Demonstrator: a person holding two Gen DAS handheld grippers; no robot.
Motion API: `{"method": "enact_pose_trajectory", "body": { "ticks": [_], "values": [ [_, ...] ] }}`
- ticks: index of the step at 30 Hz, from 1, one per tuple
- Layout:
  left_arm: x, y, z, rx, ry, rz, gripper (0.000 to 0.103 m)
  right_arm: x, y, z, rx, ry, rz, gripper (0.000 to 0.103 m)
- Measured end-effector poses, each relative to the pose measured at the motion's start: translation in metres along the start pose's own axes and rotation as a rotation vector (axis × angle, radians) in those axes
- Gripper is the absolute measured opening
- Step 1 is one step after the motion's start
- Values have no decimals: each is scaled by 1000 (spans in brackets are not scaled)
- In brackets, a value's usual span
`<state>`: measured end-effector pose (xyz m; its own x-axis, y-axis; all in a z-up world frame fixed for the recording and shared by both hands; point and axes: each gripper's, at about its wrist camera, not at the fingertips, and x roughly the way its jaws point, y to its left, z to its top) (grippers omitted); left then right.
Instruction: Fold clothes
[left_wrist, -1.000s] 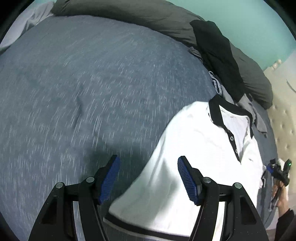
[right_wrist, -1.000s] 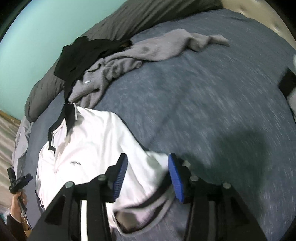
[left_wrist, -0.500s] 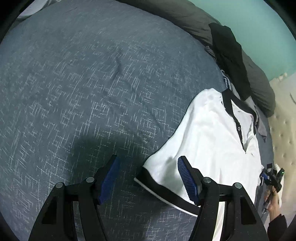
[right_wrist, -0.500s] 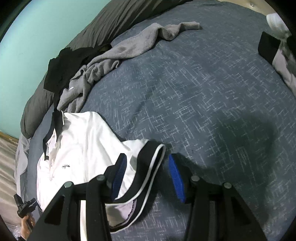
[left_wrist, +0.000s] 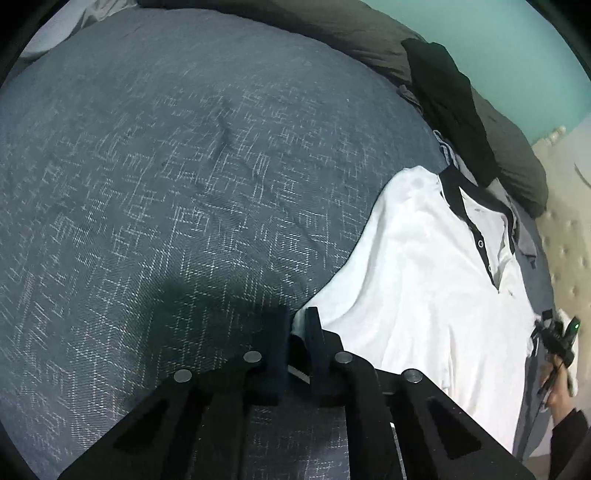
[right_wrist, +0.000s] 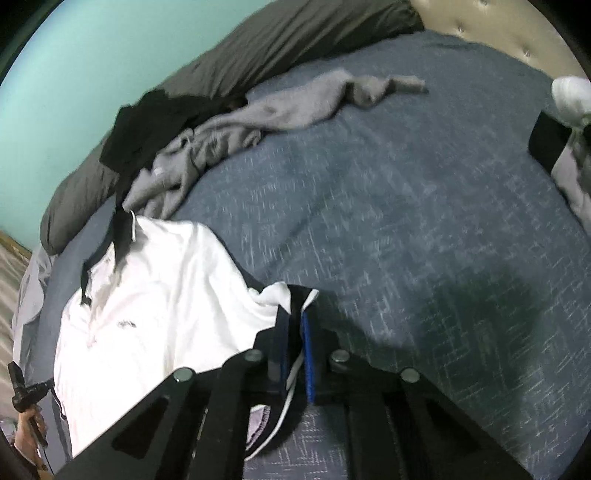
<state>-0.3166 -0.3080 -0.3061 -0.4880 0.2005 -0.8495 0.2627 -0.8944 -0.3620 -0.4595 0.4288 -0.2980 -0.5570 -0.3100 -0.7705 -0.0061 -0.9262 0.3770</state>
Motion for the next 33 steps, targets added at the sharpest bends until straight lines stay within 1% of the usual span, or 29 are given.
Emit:
{"method": "enact_pose_trajectory", "body": {
  "ticks": [4, 9, 11, 16, 19, 21, 23, 24, 25, 26, 27, 28, 29, 30, 31, 32, 33],
  "values": [
    [-13, -2, 4, 5, -34, 14, 6, -13, -5, 8, 15, -45, -7, 5],
    [-25, 14, 18, -45, -66, 40, 5, -21, -17, 22, 68, -79, -12, 5],
    [-27, 21, 23, -71, -65, 43, 5, -19, -21, 25, 71, -75, -22, 5],
    [-17, 27, 33, -96, -51, 63, 5, -10, -31, 27, 101, -60, -32, 5],
    [-10, 25, 30, -96, -41, 68, 5, 0, -39, 21, 149, -34, -10, 5],
    [-7, 21, 26, -83, -32, 74, 6, 7, -41, 17, 155, -13, 7, 5],
    [-5, 20, 24, -87, -33, 70, 6, 11, -41, 14, 162, 2, 18, 10],
    [-5, 19, 23, -89, -33, 69, 7, 12, -42, 13, 167, 6, 22, 10],
    [-6, 19, 21, -87, -32, 71, 7, 12, -42, 12, 171, 10, 24, 13],
    [-6, 18, 21, -81, -31, 75, 7, 10, -42, 12, 174, 5, 16, 18],
    [-8, 17, 20, -75, -30, 77, 7, 7, -41, 11, 176, 2, 8, 26],
    [-9, 15, 19, -66, -30, 77, 8, 5, -41, 11, 174, 1, 6, 27],
    [-11, 13, 18, -60, -31, 77, 8, 1, -39, 11, 166, -2, -1, 27],
    [-14, 12, 16, -56, -34, 78, 12, -4, -35, 10, 149, -4, -10, 29],
    [-18, 12, 13, -56, -37, 77, 18, -9, -33, 9, 148, -6, 3, 29],
    [-22, 12, 11, -60, -41, 72, 22, -14, -31, 7, 146, -8, 16, 29],
    [-26, 13, 9, -65, -44, 67, 29, -18, -29, 5, 145, -9, 30, 29]
  ]
}}
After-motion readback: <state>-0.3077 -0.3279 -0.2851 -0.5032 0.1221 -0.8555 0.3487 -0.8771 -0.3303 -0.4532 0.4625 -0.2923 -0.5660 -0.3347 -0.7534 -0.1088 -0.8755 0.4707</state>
